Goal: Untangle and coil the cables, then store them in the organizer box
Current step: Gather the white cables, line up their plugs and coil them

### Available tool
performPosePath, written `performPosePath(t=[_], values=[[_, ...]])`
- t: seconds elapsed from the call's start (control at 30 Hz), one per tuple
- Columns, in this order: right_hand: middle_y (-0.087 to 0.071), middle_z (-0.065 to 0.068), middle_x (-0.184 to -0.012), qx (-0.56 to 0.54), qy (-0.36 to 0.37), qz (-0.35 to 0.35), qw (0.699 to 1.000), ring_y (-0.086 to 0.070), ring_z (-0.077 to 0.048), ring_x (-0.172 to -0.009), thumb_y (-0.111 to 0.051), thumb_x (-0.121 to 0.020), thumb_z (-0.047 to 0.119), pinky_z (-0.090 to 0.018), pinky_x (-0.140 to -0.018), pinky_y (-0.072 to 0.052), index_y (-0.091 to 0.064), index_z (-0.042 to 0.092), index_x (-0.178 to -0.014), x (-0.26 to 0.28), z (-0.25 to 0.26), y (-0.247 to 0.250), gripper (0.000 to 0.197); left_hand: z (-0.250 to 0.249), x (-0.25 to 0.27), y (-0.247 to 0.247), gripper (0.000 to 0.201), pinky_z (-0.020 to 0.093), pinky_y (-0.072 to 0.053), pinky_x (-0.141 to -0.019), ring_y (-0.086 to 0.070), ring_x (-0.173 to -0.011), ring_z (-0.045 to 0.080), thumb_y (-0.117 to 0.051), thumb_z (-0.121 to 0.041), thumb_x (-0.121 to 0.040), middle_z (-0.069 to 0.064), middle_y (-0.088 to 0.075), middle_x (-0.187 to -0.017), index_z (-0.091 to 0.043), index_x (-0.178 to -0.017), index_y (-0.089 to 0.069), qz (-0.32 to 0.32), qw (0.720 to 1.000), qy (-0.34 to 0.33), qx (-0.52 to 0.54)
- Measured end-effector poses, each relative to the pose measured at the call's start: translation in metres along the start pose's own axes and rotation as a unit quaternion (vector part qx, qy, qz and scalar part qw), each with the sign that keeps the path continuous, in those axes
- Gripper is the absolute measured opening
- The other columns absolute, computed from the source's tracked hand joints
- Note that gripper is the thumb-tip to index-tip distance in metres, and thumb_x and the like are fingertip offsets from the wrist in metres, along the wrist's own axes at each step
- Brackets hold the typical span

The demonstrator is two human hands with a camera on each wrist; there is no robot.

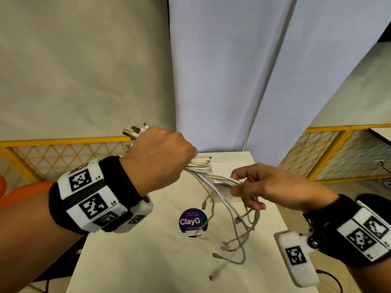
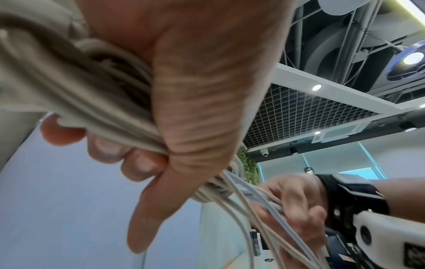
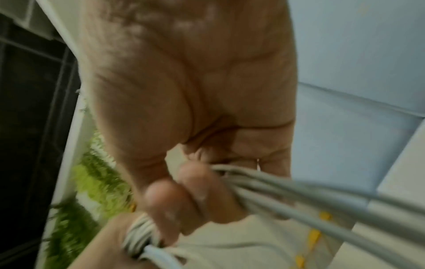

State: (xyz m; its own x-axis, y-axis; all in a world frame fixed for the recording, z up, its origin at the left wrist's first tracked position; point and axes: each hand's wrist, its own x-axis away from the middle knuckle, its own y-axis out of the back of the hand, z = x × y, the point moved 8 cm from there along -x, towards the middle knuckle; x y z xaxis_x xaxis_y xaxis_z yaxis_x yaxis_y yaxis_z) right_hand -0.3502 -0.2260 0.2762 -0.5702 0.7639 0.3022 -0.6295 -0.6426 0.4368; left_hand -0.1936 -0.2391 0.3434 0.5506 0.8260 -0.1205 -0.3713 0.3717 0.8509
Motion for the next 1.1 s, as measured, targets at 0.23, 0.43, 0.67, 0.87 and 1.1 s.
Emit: performPosePath(t=[0.23,0.43,0.67,0.87,1.1], values=[[-0.061,-0.009,-0.058,0.035,-0.133,-0.005,0.991,-0.058,-0.004,-0.057,-0.066,-0.093,0.014,-0.012,-0.069,-0.047,-0.063,0.007,-0.056,0.001,-0.133,0.002,0.037,0.065,0.01,0.027,0.039,0.032,-0.028,-0.059,-0.054,-0.06,0.033,-0.037,-0.044,-0.073,0.001,-0.041,-0.058,-0.021,-0.086,-0.066,-0.047,0.99,0.135,0.014],[-0.061,0.01,-0.12,0.09,-0.252,0.064,0.961,-0.057,-0.005,-0.111,-0.082,-0.075,0.03,-0.019,-0.089,-0.047,-0.049,0.04,-0.127,0.002,-0.22,-0.028,0.063,0.063,0.009,0.017,0.025,0.033,-0.028,-0.058,-0.037,-0.062,0.025,-0.043,-0.04,-0.082,-0.007,-0.021,-0.061,-0.025,-0.09,-0.061,0.0,0.993,0.122,0.003],[-0.067,0.01,-0.094,0.024,0.065,-0.262,0.962,-0.064,-0.004,-0.09,-0.077,-0.083,0.028,-0.02,-0.078,-0.051,-0.064,0.029,-0.104,-0.013,-0.054,0.005,0.025,0.038,-0.004,0.0,0.012,0.032,-0.031,-0.061,-0.05,-0.072,0.028,-0.057,-0.029,-0.088,0.001,-0.055,-0.081,-0.025,-0.099,-0.056,0.031,0.993,0.116,0.018],[-0.056,0.02,-0.121,0.056,0.121,-0.306,0.943,-0.053,0.009,-0.104,-0.075,-0.081,0.045,-0.004,-0.08,-0.041,-0.05,0.031,-0.13,-0.023,0.029,-0.015,0.057,0.023,-0.012,0.002,0.019,0.032,-0.031,-0.063,-0.043,-0.074,0.024,-0.061,-0.042,-0.09,0.0,-0.063,-0.091,-0.025,-0.094,-0.055,-0.002,0.987,0.126,0.101],[-0.047,-0.007,-0.048,-0.144,0.065,-0.166,0.973,-0.043,-0.02,-0.042,-0.073,-0.088,0.024,-0.031,-0.054,-0.041,-0.054,0.002,-0.062,-0.046,0.014,-0.014,0.039,0.023,-0.005,-0.027,0.028,0.035,-0.051,-0.064,-0.064,-0.073,0.018,-0.074,-0.05,-0.079,-0.007,-0.067,-0.071,-0.024,-0.083,-0.064,0.028,0.926,0.153,0.344]])
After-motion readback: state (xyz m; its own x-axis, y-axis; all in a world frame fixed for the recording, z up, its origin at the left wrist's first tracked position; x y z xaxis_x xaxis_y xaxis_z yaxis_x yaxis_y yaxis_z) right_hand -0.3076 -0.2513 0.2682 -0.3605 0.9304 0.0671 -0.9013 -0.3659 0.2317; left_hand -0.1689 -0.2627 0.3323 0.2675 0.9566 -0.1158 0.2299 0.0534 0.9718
